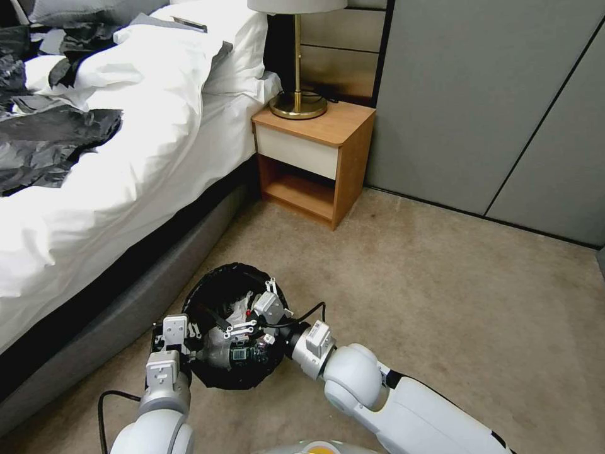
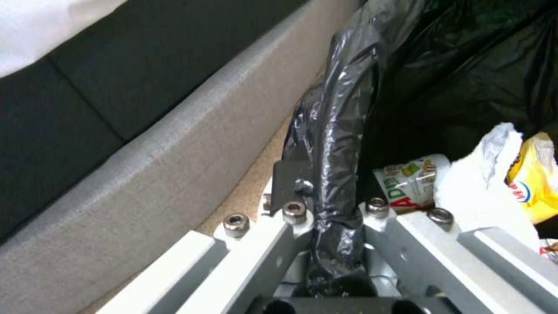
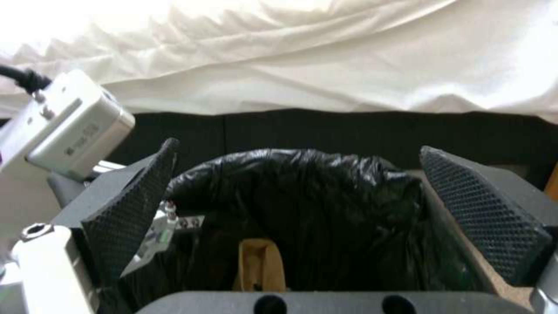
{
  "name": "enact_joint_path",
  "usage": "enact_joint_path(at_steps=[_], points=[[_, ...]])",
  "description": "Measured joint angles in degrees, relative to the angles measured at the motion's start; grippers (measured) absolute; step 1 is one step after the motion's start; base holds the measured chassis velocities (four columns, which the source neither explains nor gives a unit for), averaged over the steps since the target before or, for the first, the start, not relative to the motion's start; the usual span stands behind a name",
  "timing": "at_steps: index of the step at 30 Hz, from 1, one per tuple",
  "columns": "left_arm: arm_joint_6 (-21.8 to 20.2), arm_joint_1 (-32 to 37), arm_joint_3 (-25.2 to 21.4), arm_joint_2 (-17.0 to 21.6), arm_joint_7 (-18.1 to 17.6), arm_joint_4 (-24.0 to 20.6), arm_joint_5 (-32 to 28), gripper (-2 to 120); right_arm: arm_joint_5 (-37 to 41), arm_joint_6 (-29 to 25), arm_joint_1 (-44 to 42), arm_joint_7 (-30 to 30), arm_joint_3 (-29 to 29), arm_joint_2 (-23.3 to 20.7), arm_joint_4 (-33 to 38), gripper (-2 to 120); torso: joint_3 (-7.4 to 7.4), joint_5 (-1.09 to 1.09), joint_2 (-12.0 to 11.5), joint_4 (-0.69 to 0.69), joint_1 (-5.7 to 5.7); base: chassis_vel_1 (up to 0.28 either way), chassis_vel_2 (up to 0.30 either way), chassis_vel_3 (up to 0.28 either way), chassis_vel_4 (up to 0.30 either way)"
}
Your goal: Pick up the trash bin, then pick up the garbage from the floor and place it into the trash bin.
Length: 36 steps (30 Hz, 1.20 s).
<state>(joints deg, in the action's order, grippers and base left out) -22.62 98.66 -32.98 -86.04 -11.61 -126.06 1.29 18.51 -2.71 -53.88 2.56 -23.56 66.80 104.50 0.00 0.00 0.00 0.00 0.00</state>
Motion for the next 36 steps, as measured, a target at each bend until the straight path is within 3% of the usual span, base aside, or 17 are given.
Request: enact_joint_path(at_steps=[7, 11, 13, 18, 21, 26, 30, 36], points=[[-0.02, -0.28, -0.08, 0.02, 0.01, 0.48, 0.00, 0, -0.51, -0.01, 0.29, -0.08, 1.75, -0.30, 2.83, 100, 0.00, 0.00, 0.00, 0.00, 0.00, 0.000, 0.000, 0.000, 0.000], [-0.03, -0.53, -0.22, 0.27, 0.02, 1.35, 0.01, 0, -0.98, 0.00, -0.03, -1.74, 5.12, -0.85, 8.03, 100, 0.00, 0.00, 0.00, 0.00, 0.00, 0.000, 0.000, 0.000, 0.000], [-0.04, -0.89, -0.31, 0.61, 0.04, 2.06, -0.02, 0, -1.09, 0.95, -1.87, -3.68, 9.17, -1.01, 13.39, 100, 0.00, 0.00, 0.00, 0.01, 0.00, 0.000, 0.000, 0.000, 0.000], [-0.04, -1.69, -0.34, 0.94, 0.06, 3.16, -0.39, 0, -3.14, 1.54, -6.29, -4.73, 16.28, -0.12, 18.19, 100, 0.00, 0.00, 0.01, 0.00, 0.00, 0.000, 0.000, 0.000, 0.000], [-0.03, -2.39, -0.13, 1.55, 0.02, 4.62, -0.57, 0, -6.98, 1.29, -13.73, -5.98, 24.67, 0.84, 21.52, 100, 0.00, 0.01, 0.00, -0.01, 0.00, 0.000, 0.000, 0.000, 0.000], [-0.03, -2.83, 0.18, 1.57, -0.04, 5.23, -0.54, 0, -8.61, 0.28, -21.00, -8.05, 30.04, 2.65, 22.50, 100, -0.01, 0.03, 0.01, 0.00, 0.00, 0.000, 0.000, 0.000, 0.000], [-0.11, -3.09, 0.33, 1.40, 0.00, 5.13, -0.61, 0, -11.55, -2.95, -28.81, -8.97, 36.00, 7.83, 21.31, 100, -0.01, 0.00, 0.00, 0.00, 0.00, 0.000, 0.000, 0.000, 0.000], [-0.49, -2.72, -0.04, 1.83, 0.11, 4.44, -1.01, 0, -12.96, -5.13, -31.83, -8.30, 37.06, 10.65, 18.67, 100, 0.00, -0.03, 0.00, -0.01, 0.00, 0.000, 0.000, 0.000, 0.000]])
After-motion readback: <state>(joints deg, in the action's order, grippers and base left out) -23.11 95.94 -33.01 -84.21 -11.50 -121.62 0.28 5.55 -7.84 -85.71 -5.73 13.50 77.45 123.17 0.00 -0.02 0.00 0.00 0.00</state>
